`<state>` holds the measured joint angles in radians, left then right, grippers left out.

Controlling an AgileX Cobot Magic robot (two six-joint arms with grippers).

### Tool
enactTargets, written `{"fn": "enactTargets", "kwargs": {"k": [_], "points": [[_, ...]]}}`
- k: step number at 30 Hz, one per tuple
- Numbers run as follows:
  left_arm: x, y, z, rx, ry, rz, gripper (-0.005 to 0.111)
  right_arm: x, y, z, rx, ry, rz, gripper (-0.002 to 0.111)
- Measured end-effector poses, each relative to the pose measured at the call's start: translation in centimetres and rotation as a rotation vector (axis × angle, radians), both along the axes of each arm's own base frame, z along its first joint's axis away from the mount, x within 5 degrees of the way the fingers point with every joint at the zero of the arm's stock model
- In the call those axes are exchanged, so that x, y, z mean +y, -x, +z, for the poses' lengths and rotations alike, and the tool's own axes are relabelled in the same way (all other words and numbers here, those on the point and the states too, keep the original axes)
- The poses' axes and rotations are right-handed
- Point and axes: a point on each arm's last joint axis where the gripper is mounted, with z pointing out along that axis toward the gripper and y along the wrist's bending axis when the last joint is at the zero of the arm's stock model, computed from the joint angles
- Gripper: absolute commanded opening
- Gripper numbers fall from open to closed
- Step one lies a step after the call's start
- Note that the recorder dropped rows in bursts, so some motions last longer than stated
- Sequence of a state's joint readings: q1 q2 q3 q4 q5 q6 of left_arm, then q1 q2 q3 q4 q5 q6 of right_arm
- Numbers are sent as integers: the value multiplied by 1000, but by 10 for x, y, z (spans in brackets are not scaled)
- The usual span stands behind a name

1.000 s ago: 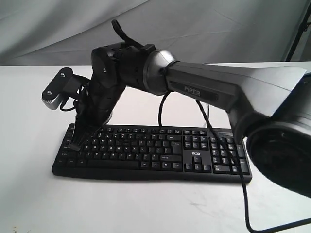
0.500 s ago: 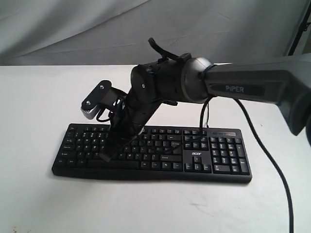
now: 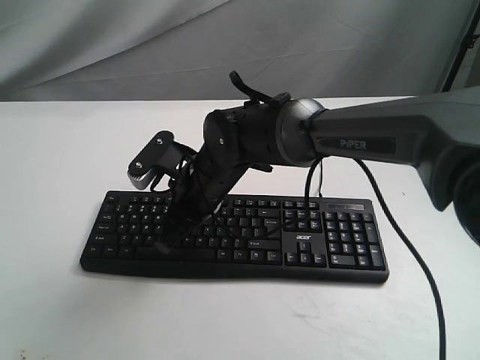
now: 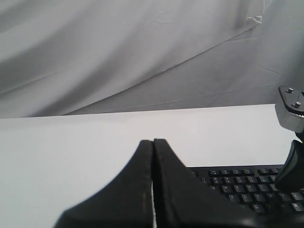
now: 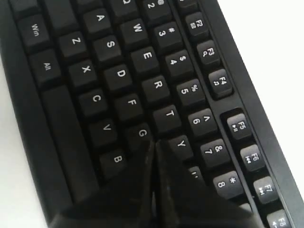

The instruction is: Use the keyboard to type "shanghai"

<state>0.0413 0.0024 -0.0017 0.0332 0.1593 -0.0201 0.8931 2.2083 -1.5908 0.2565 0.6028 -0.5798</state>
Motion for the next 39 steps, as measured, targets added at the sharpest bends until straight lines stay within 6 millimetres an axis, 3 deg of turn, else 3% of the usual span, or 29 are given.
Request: {"fn": "enactTargets", "kwargs": {"k": [29,34,39], "points": [[0,0,0,0,0,0,0,1,0,-13,16,10,7,0],[0,0,0,0,0,0,0,2,-1,-5,8,-2,9,0],[0,0,0,0,0,0,0,13,-6,16,-36,-50,19,0]]}}
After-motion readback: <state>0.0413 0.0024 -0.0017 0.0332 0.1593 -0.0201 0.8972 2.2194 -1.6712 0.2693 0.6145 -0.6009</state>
